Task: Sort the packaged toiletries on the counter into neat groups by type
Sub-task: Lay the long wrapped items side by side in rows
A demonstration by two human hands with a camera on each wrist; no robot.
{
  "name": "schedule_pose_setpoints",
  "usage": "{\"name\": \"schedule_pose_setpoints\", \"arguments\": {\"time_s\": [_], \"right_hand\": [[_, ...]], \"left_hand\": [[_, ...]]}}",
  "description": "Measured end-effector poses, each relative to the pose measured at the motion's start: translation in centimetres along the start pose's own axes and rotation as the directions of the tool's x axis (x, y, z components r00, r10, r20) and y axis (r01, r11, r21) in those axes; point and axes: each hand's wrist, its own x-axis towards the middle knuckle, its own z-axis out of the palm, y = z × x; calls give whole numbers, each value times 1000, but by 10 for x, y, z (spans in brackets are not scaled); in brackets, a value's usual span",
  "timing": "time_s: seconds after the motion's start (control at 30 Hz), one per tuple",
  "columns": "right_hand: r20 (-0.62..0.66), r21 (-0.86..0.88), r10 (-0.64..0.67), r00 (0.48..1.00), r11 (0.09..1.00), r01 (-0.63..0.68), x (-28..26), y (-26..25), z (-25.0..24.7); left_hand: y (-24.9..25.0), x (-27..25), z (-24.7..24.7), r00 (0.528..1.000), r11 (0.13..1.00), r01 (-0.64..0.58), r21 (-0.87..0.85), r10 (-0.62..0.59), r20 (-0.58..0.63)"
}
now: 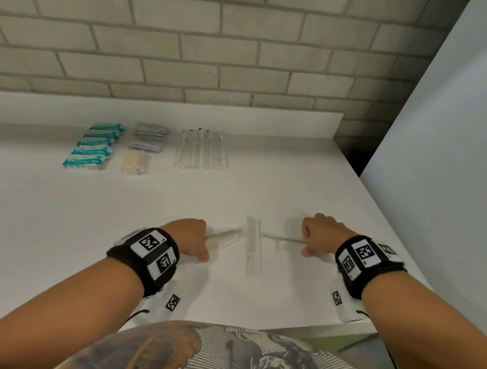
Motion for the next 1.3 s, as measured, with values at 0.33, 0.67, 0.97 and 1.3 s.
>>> {"name": "schedule_pose_setpoints", "arguments": {"time_s": [0.33, 0.67, 0.97, 1.3], "right_hand": [[95, 203, 60, 994, 976, -78, -12, -38, -5], [30, 159, 58, 998, 985, -62, 2, -132, 6], [164, 195, 49, 985, 977, -81, 23, -142, -1], [20, 388, 61, 998, 920, -64, 49, -31, -52]], "left_hand": [[-29, -6, -2, 997, 999, -50, 5, 50, 58], [-66, -12, -9, 994, 988, -106, 108, 101, 51], [-96, 2, -14, 992, 986, -86, -141, 72, -100], [-14, 43, -60, 976, 375, -213, -902, 38, -215]]}}
